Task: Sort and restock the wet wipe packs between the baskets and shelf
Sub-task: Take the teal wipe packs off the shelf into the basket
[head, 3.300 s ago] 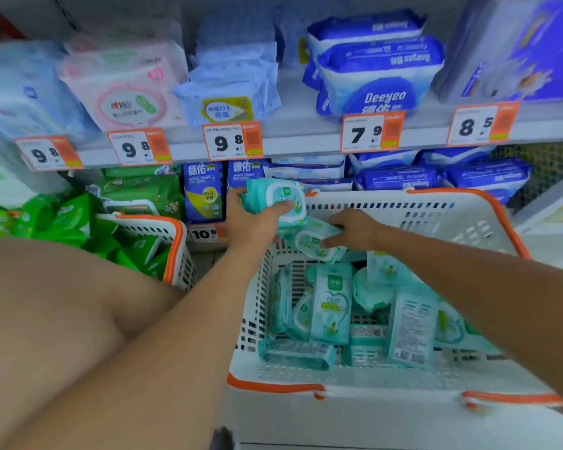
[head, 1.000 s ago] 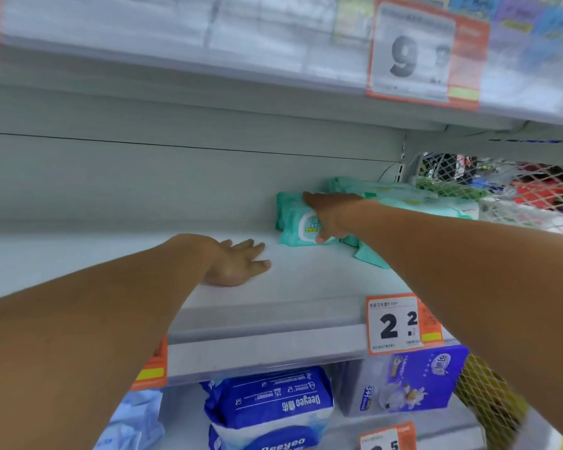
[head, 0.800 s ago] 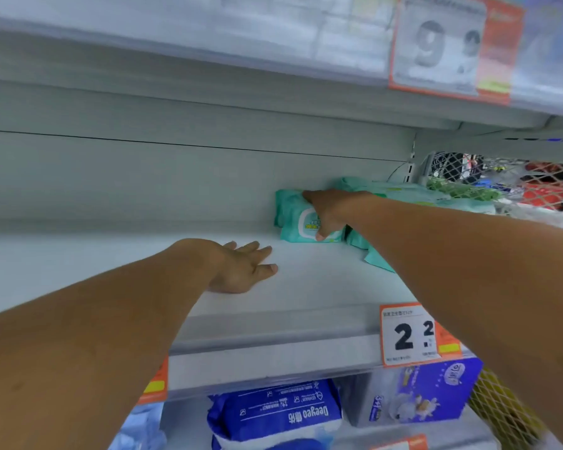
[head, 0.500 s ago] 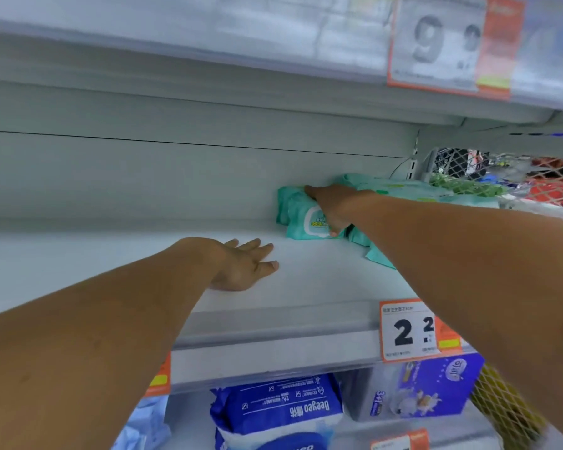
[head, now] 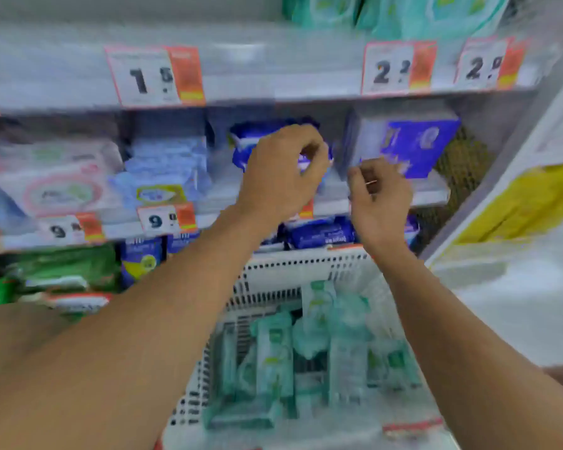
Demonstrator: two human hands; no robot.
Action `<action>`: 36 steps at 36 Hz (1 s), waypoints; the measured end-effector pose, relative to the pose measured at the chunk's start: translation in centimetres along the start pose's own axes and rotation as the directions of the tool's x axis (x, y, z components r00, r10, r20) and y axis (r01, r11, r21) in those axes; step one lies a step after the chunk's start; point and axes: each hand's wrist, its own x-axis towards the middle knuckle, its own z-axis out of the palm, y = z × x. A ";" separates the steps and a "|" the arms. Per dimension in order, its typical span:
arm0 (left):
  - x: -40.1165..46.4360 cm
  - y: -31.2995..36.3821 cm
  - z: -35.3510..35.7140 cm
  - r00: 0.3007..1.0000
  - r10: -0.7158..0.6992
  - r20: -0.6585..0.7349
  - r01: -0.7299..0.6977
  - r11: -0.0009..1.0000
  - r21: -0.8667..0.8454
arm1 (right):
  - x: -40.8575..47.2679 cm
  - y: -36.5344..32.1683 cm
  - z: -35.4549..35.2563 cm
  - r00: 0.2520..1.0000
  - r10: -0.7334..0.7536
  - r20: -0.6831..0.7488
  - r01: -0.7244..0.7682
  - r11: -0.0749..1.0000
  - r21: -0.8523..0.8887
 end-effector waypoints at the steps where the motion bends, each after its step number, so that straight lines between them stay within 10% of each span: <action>1: -3.4 -1.2 1.2 0.997 -0.046 0.067 0.045 0.999 0.024 | -2.9 2.1 0.5 0.993 0.094 0.072 -0.091 0.995 -0.050; 4: -10.8 -4.6 3.3 0.883 -0.281 0.375 0.271 0.959 0.080 | -8.8 6.9 1.0 0.883 0.284 0.374 -0.166 0.934 -0.317; 7: -15.4 -5.4 4.1 0.559 -0.484 0.674 0.457 0.857 0.237 | -12.1 9.9 -0.4 0.630 0.479 0.611 0.031 0.771 -0.637; 13: -21.7 -6.8 4.8 0.100 -0.617 0.781 0.417 0.738 0.530 | -16.1 13.5 -0.9 0.461 0.801 0.382 -0.383 0.568 -0.728; 23: -19.9 -7.8 6.0 0.100 -0.726 0.680 0.680 0.549 0.486 | -17.8 13.5 5.5 0.365 0.867 0.339 -0.543 0.494 -0.679; 28: -20.5 -8.8 5.2 -0.125 -0.775 0.619 0.970 0.036 0.242 | -16.7 11.3 5.8 -0.018 0.759 0.650 -0.947 0.195 -0.254; 31: -20.6 -10.0 5.2 -0.113 -0.735 0.669 0.991 -0.133 0.021 | -16.8 9.8 5.4 -0.146 0.473 0.869 -0.931 0.230 -0.282; 33: -20.7 -10.8 5.4 -0.055 -0.791 0.610 0.990 -0.124 -0.071 | -16.6 9.8 5.8 -0.110 0.493 0.863 -0.824 0.440 -0.356; 36: -21.2 -11.9 5.7 -0.001 -0.901 0.433 1.000 -0.012 -0.021 | -15.6 12.2 5.6 0.251 0.641 0.725 -0.180 0.767 -0.616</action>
